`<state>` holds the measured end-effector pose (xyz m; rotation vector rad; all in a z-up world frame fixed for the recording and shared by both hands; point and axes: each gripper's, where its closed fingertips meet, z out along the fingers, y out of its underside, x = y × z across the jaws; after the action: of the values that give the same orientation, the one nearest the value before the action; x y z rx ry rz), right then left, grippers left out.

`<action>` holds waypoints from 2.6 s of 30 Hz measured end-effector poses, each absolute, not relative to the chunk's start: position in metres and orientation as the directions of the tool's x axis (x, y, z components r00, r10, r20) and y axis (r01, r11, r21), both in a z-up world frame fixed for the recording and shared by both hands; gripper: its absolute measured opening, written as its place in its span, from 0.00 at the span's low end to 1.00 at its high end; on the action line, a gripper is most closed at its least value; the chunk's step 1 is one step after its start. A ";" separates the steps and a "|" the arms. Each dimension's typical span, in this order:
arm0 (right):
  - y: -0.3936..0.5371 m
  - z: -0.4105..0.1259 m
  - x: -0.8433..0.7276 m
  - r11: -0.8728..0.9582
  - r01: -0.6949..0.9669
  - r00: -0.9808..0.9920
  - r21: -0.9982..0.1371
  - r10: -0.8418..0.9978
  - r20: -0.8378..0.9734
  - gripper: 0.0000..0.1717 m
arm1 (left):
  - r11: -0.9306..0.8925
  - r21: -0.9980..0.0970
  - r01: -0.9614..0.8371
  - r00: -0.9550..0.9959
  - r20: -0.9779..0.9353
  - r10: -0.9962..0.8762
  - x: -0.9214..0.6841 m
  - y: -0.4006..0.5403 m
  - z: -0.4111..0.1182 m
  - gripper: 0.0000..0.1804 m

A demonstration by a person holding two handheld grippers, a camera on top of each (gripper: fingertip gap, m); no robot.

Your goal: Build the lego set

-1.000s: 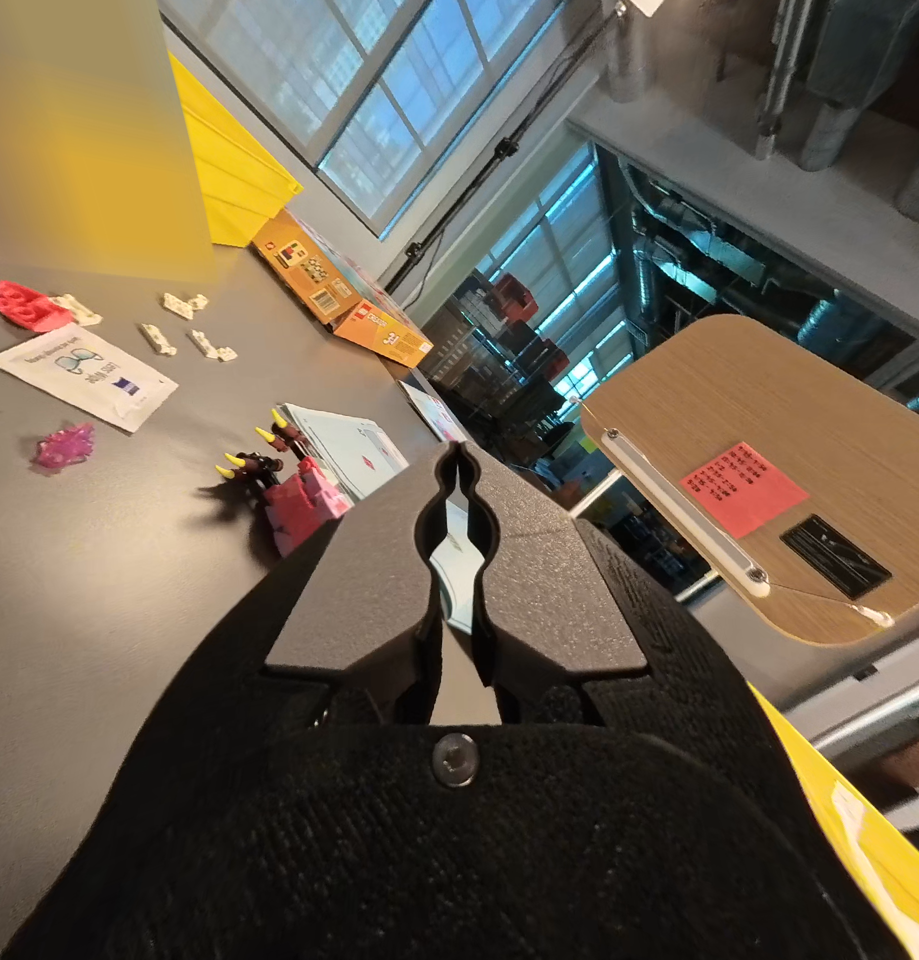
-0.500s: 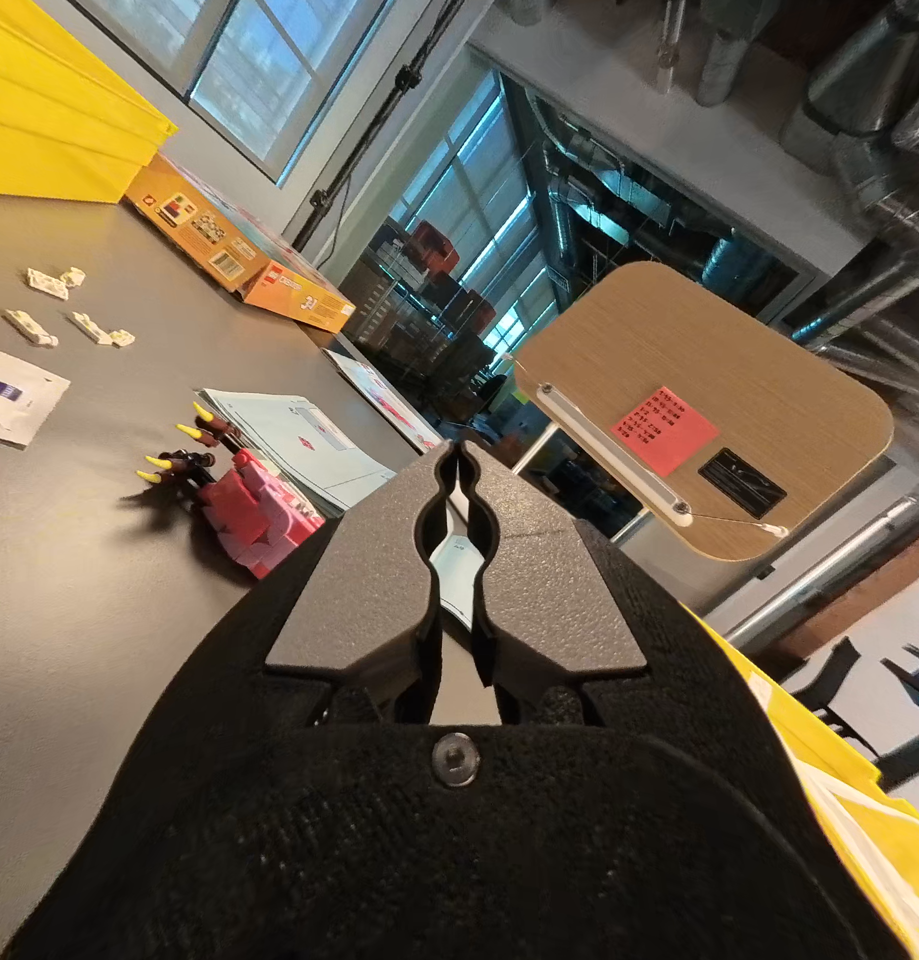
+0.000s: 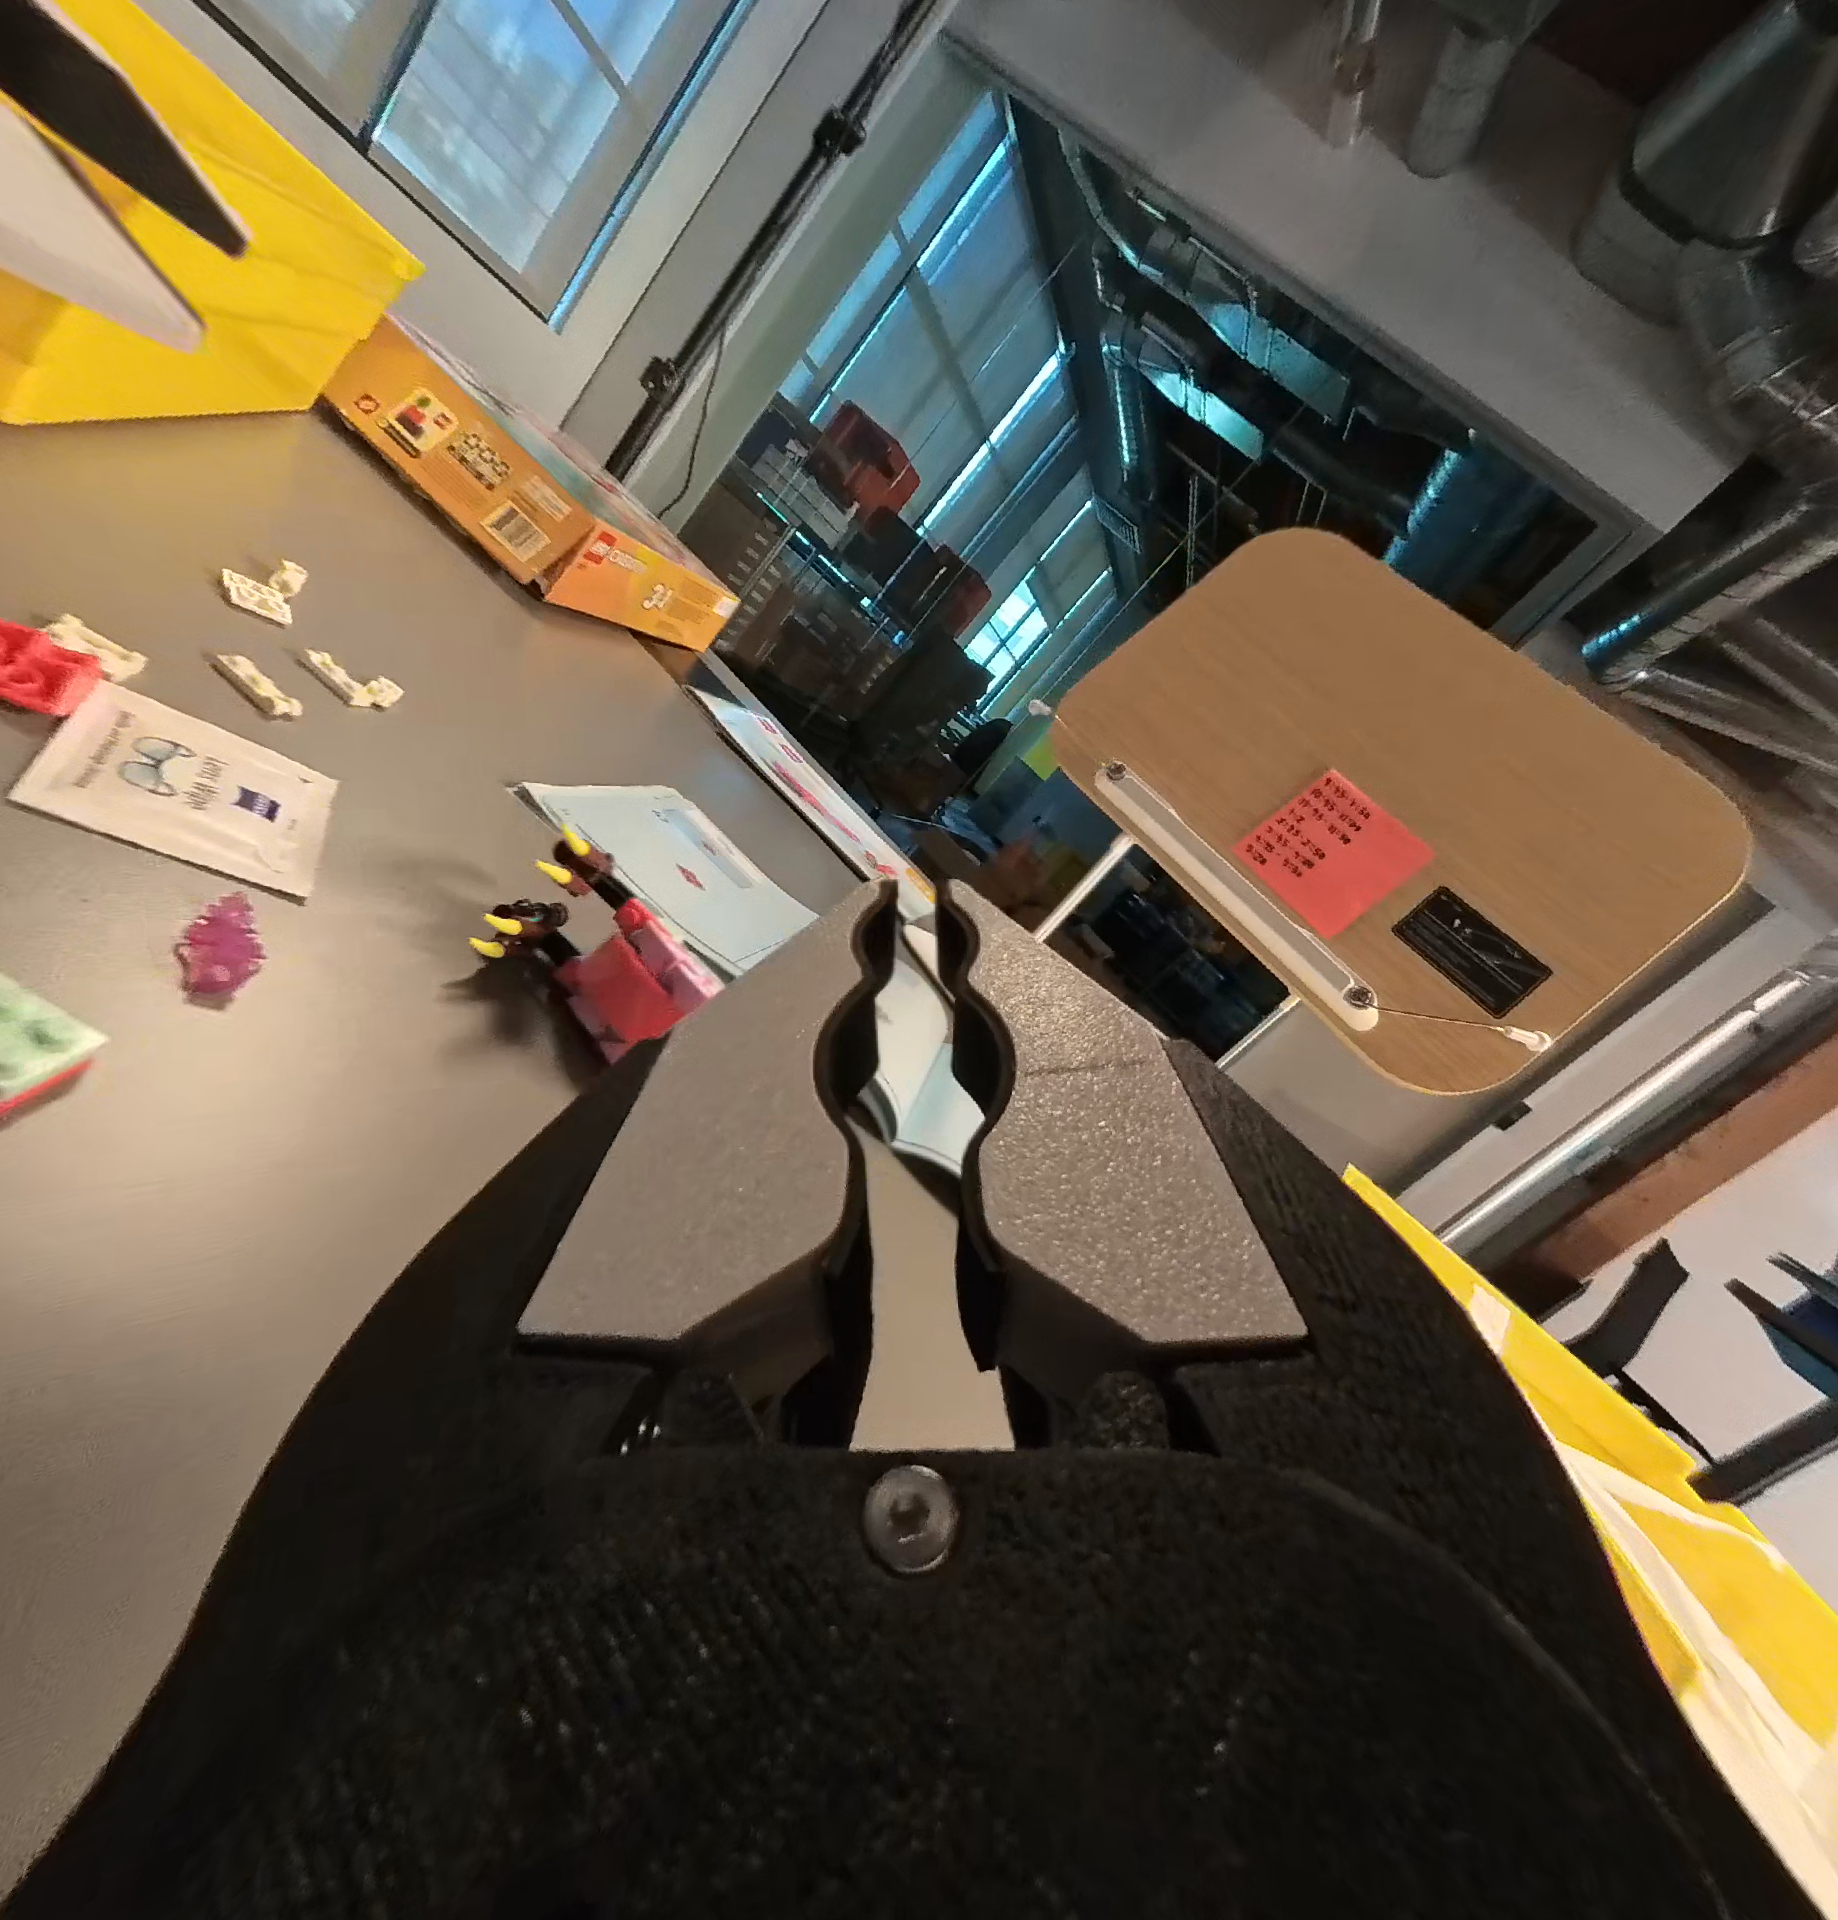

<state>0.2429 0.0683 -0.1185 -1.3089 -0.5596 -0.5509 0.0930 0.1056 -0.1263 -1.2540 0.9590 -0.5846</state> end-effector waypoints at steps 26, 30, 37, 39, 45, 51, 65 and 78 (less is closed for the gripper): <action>0.051 -0.113 0.251 0.160 0.564 0.826 -0.810 -0.110 0.553 0.04 | 0.218 -0.971 -0.099 0.524 -0.237 -0.818 0.089 0.112 -0.125 0.19; 0.050 -0.113 0.251 0.164 0.561 0.828 -0.811 -0.109 0.550 0.04 | 0.222 -0.970 -0.103 0.526 -0.242 -0.815 0.089 0.113 -0.125 0.19; 0.050 -0.112 0.252 0.168 0.557 0.831 -0.814 -0.109 0.546 0.04 | 0.222 -0.969 -0.106 0.529 -0.244 -0.813 0.089 0.113 -0.125 0.19; 0.050 -0.112 0.252 0.169 0.557 0.830 -0.813 -0.111 0.546 0.04 | 0.221 -0.970 -0.105 0.530 -0.243 -0.812 0.088 0.113 -0.125 0.19; 0.050 -0.112 0.252 0.169 0.559 0.829 -0.812 -0.114 0.547 0.04 | 0.223 -0.969 -0.103 0.529 -0.243 -0.813 0.088 0.113 -0.125 0.19; 0.050 -0.111 0.253 0.167 0.555 0.832 -0.815 -0.115 0.543 0.04 | 0.223 -0.970 -0.102 0.529 -0.242 -0.814 0.088 0.113 -0.125 0.19; 0.047 -0.109 0.251 0.186 0.539 0.842 -0.821 -0.102 0.530 0.06 | 0.227 -0.968 -0.106 0.550 -0.247 -0.798 0.086 0.116 -0.123 0.20; -0.003 -0.020 0.168 0.272 0.123 0.969 -0.954 0.175 0.175 0.56 | 0.005 -0.939 -0.345 0.629 -0.236 -0.741 0.133 0.131 -0.094 0.75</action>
<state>0.1681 -0.0034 -0.0197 -1.2994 -0.2660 0.0358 0.1333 0.1308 -0.0940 -1.5955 0.9232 -0.3919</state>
